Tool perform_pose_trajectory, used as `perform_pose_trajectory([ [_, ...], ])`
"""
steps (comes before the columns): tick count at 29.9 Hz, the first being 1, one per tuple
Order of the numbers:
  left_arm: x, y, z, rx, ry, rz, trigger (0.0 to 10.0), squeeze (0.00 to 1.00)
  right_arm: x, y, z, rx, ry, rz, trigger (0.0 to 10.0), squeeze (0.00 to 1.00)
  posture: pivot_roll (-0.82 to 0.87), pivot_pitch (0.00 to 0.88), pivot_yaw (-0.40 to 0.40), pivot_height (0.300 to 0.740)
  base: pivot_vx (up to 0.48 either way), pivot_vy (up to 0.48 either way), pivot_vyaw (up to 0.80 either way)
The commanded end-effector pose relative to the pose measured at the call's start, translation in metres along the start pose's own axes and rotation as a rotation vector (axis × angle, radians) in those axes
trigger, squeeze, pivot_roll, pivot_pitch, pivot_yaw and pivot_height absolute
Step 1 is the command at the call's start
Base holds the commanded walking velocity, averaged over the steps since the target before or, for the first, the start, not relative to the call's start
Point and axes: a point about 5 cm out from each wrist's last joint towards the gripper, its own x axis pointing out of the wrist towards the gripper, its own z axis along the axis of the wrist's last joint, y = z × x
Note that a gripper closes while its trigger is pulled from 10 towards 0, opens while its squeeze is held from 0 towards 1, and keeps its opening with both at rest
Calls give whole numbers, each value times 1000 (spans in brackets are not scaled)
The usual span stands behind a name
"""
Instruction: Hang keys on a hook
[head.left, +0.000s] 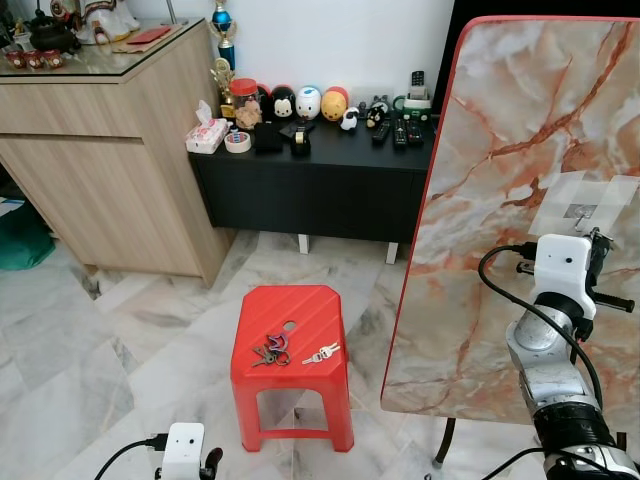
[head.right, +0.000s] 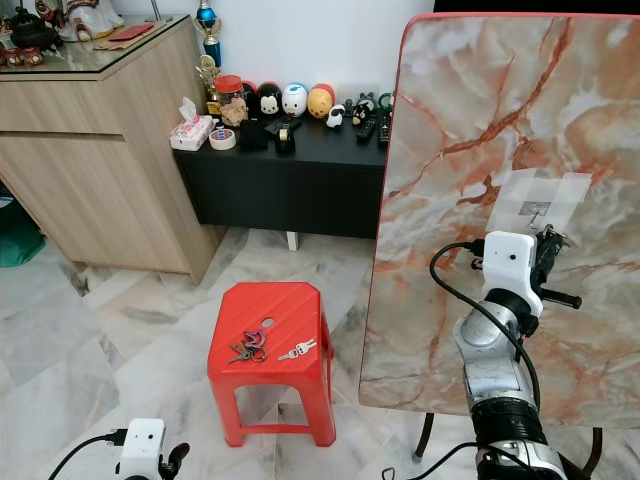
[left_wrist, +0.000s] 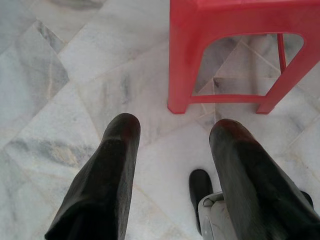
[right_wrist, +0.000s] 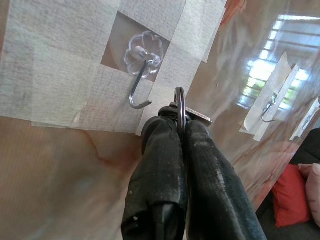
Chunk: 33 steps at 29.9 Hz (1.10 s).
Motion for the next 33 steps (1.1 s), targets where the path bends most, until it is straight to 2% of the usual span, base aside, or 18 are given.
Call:
perform_pose_trajectory([
  [1, 0, 1, 0, -6, 2, 12, 10000, 0, 6, 0, 8, 3, -22, -3, 10000, 0, -22, 0, 9, 740, 0, 0, 0],
  [16, 0, 2, -1, -11, 10, 14, 10000, 0, 10, 7, 13, -57, -44, 48, 10000, 0, -24, 0, 9, 740, 0, 0, 0],
  [33, -1, 1, -4, -16, 21, 16, 10000, 0, -1, 11, -5, -153, -4, 106, 10000, 0, -26, 0, 5, 740, 0, 0, 0],
])
